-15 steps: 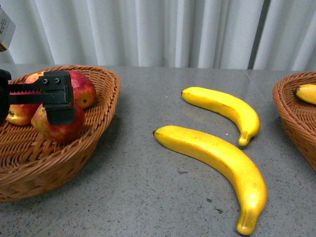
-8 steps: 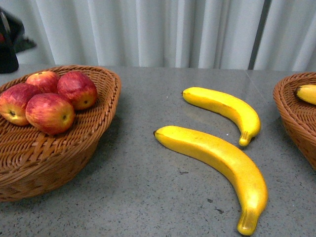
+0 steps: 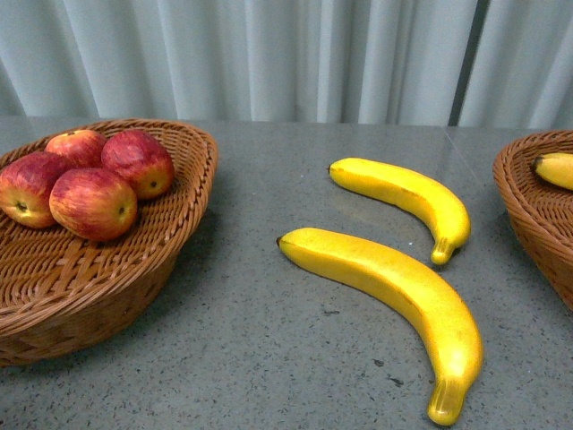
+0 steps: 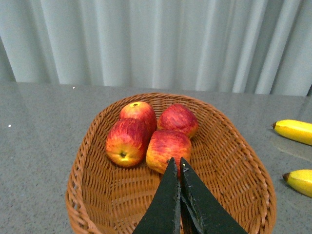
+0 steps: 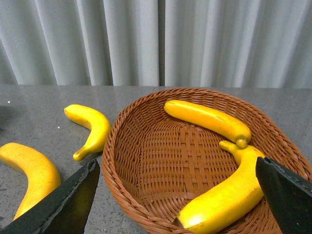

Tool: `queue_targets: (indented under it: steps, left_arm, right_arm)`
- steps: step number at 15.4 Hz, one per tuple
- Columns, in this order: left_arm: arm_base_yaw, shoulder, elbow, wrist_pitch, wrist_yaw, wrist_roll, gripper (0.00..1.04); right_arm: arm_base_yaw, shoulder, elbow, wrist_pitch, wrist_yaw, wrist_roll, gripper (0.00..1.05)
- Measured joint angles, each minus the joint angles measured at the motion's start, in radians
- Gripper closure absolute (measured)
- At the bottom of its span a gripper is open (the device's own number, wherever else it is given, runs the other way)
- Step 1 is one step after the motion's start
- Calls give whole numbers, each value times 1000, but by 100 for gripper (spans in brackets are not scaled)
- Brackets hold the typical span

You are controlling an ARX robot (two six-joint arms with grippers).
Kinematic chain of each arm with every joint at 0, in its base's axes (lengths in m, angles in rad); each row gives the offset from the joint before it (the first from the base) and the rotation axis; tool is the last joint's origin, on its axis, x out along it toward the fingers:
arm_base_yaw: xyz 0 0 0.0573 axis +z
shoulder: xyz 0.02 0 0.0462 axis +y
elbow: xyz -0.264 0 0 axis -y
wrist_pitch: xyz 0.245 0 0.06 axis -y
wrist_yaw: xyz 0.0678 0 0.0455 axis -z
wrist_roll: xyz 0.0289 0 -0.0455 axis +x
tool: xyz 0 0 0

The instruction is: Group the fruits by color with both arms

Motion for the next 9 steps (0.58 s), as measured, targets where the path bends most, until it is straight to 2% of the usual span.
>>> queue_targets:
  steps: [4, 5, 9]
  left_arm:
    - [92, -142, -56, -87, 108, 1, 103]
    - [171, -176, -67, -113, 171, 2, 103]
    - [179, -278, -102, -161, 183, 2, 103]
  right_arm:
    - [0, 0, 0, 0, 0, 0, 7]
    - [0, 0, 0, 0, 0, 0, 7]
    - [0, 0, 0, 0, 0, 0, 7]
